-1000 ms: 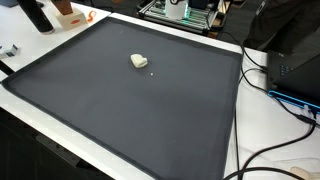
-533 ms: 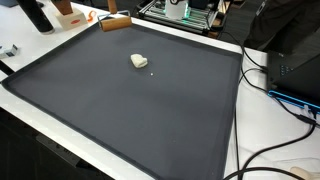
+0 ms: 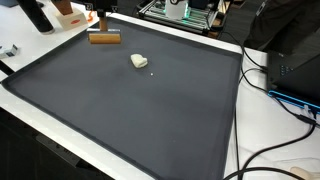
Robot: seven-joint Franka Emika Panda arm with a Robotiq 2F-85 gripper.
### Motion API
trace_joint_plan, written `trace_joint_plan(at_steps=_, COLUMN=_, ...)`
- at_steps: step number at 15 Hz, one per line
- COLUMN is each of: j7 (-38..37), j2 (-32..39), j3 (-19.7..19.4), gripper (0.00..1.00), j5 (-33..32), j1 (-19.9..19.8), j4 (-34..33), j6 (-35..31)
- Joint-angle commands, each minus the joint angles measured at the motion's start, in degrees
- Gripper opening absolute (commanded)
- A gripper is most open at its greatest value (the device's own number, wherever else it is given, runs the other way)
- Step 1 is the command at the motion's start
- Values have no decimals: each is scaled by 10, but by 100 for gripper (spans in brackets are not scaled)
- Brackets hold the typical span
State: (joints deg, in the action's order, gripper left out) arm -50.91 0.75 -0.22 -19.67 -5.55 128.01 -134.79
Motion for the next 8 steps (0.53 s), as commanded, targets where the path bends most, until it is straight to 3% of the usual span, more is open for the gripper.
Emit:
trace_joint_plan(at_steps=1, j7=-76, j2=33, j3=-7, gripper=23, j5=-60, j1=25, j4=-34, j6=33)
trace_joint_plan(at_steps=8, j7=-153, j2=82, j3=-9, gripper=23, j5=-162, j1=72, j4=-67, j6=106)
